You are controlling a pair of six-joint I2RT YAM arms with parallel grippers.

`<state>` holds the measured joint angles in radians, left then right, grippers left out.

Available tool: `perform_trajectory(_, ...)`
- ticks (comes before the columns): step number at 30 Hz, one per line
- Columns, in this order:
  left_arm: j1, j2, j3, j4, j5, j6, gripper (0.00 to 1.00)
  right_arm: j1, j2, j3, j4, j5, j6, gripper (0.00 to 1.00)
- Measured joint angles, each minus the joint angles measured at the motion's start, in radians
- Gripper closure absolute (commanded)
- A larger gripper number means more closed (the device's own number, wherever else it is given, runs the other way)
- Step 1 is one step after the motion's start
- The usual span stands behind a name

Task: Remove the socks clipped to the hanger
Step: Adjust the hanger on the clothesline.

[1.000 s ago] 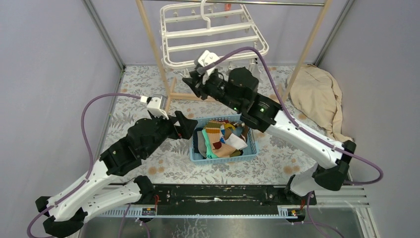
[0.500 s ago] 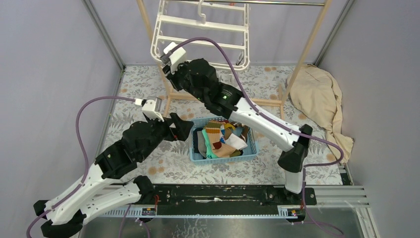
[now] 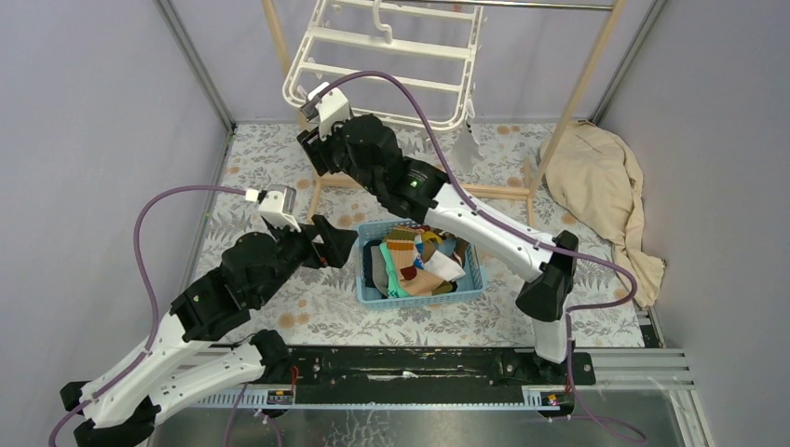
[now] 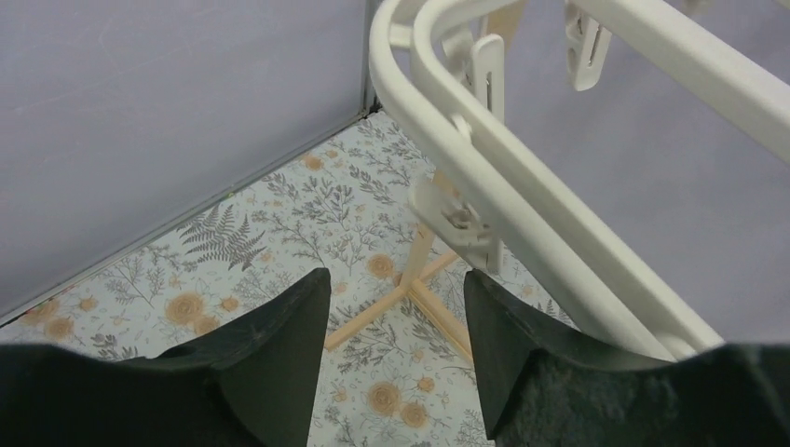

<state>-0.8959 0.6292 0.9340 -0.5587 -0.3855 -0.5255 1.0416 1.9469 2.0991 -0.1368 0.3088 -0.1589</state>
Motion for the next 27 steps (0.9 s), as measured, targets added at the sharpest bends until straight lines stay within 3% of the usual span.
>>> perform_trajectory(9, 0.0, 0.01, 0.0, -0.003, 0.0, 0.0, 0.01, 0.0, -0.158, -0.138, 0.015, -0.084, 0.033, 0.18)
perform_trajectory(27, 0.0, 0.036, -0.001, -0.002, 0.0, -0.008, 0.01, 0.001, -0.777, -0.75, 0.055, -0.225, 0.199, 0.09)
